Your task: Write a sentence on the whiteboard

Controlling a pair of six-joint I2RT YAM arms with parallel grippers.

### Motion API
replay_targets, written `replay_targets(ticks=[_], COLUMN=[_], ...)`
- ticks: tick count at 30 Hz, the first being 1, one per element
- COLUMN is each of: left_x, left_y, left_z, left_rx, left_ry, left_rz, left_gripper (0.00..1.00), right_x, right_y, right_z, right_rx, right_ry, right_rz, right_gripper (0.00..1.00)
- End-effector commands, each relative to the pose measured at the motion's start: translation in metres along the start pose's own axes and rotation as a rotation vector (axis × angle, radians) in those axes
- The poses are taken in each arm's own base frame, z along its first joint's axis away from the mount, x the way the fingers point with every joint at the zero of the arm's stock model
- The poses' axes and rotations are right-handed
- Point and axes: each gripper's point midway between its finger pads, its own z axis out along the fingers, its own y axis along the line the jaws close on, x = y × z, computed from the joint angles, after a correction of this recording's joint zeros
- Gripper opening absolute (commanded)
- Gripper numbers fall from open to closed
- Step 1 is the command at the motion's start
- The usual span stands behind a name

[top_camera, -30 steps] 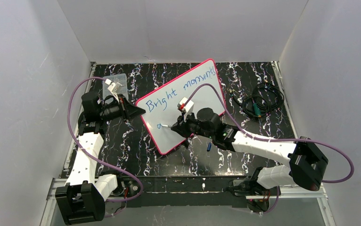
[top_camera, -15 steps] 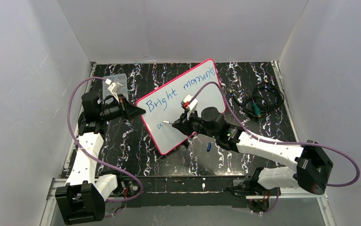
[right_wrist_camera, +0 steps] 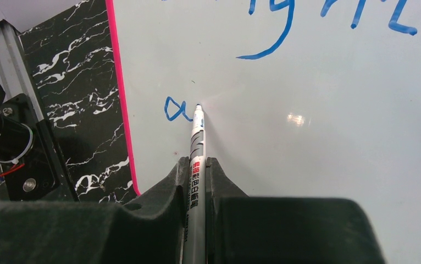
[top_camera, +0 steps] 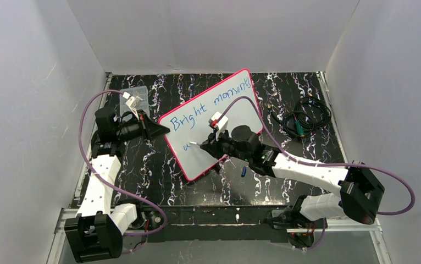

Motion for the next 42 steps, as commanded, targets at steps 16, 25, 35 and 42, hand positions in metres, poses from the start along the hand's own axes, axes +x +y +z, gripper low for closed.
replay_targets(ticks=[16, 25, 35, 42], left_x=[-0.012, -0.012, -0.012, -0.011], left_y=[-0.013, -0.013, -0.013, -0.013], left_z=[-0.003, -0.003, -0.003, -0.004], left_rx=[0.040, 0.041, 0.040, 0.040], left_ry=[-0.033, -0.033, -0.034, -0.034], left_rz=[0.091, 0.092, 0.091, 0.091], left_gripper=[0.00, 0.00, 0.00, 0.00], right_x=[0.015, 0.005, -0.029, -0.023], right_y=[-0.002, -0.002, -0.005, -0.004], right_z=[-0.006, -0.005, -0.008, -0.004], right_rx=[0.018, 0.022, 0.052, 0.046], right_ry=[0.026, -0.009, -0.146, -0.120], right_rz=[0.008, 0.006, 0.027, 0.019], right_gripper=[0.01, 0.01, 0.01, 0.01])
